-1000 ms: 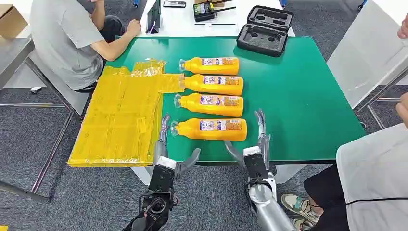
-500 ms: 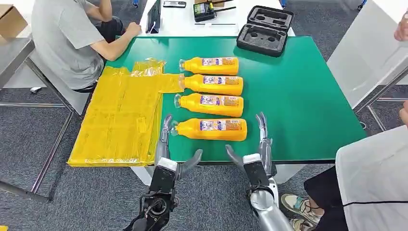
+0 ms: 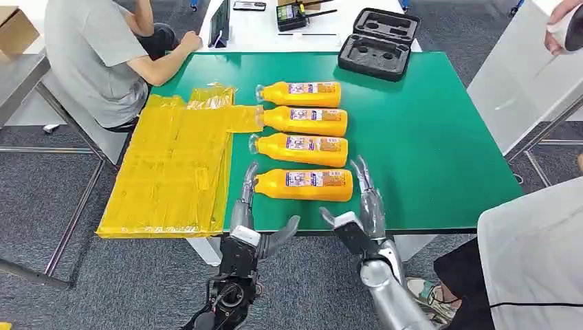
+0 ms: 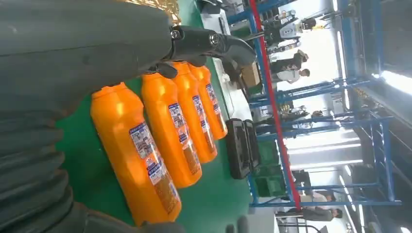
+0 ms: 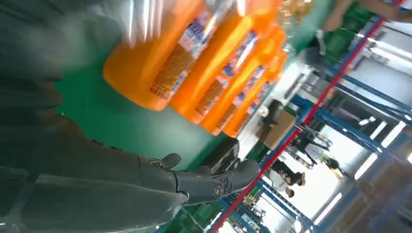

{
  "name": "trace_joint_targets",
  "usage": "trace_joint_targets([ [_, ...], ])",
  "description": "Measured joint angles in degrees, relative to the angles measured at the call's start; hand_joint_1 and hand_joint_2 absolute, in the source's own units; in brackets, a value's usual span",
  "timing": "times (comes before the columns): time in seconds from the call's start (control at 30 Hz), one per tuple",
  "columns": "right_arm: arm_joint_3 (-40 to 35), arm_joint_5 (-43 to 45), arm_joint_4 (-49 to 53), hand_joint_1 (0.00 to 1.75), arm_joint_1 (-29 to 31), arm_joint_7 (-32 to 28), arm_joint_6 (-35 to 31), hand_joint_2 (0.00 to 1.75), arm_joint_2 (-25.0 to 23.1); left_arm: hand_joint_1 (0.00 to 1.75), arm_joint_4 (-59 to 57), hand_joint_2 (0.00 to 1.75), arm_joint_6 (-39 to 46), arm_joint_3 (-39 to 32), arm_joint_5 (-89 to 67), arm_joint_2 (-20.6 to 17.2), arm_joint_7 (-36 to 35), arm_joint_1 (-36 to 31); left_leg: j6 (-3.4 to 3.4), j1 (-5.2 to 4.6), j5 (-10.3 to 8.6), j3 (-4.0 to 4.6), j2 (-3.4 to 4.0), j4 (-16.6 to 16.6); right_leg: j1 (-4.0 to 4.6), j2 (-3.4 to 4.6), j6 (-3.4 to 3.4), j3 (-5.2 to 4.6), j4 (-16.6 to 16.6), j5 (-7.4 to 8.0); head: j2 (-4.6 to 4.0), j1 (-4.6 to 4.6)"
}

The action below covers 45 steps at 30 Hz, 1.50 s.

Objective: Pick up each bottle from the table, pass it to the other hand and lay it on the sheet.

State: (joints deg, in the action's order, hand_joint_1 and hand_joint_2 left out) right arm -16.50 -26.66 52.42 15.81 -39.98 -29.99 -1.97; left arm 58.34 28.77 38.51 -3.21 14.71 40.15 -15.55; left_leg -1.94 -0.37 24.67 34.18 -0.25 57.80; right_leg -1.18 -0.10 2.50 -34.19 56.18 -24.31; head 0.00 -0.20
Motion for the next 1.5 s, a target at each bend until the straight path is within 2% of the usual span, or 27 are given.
trace_joint_targets([
  [0.17, 0.6, -4.6, -6.7, 0.00, 4.4, 0.2, -0.3, 1.75, 0.4, 0.00, 0.0, 1.75, -0.2, 0.7, 0.4, 0.1, 0.0, -0.4, 0.00, 0.01, 0.00, 0.00, 0.00, 0.0, 0.01, 0.00, 0.00, 0.00, 0.0, 0.00, 0.00, 0.00],
  [0.6, 0.6, -13.0, -16.0, 0.00, 10.0, 3.6, 1.0, 1.75, 0.1, 0.00, 1.9, 1.75, 1.7, 2.1, -0.3, 0.1, 0.0, -0.7, 0.00, 0.00, 0.00, 0.01, -0.01, 0.0, 0.00, 0.00, 0.00, 0.00, 0.0, 0.00, 0.00, 0.00],
  [1.13, -1.1, -21.2, -23.5, 0.00, 14.6, 9.7, 2.6, 1.75, 0.2, 0.00, 5.7, 1.75, 0.6, 4.7, 0.4, -0.1, 0.0, -0.6, 0.00, 0.00, 0.00, 0.02, -0.02, 0.0, 0.00, -0.01, 0.00, 0.00, 0.0, 0.00, 0.00, 0.02],
  [1.5, -2.9, -26.3, -26.1, 0.00, 16.5, 13.2, 0.7, 1.75, 0.5, 0.00, 8.6, 1.75, 1.4, 5.7, 0.8, -1.0, 0.0, -0.3, 0.00, 0.01, 0.00, 0.02, -0.02, 0.0, 0.01, -0.01, 0.00, 0.00, 0.0, 0.00, 0.00, 0.00],
])
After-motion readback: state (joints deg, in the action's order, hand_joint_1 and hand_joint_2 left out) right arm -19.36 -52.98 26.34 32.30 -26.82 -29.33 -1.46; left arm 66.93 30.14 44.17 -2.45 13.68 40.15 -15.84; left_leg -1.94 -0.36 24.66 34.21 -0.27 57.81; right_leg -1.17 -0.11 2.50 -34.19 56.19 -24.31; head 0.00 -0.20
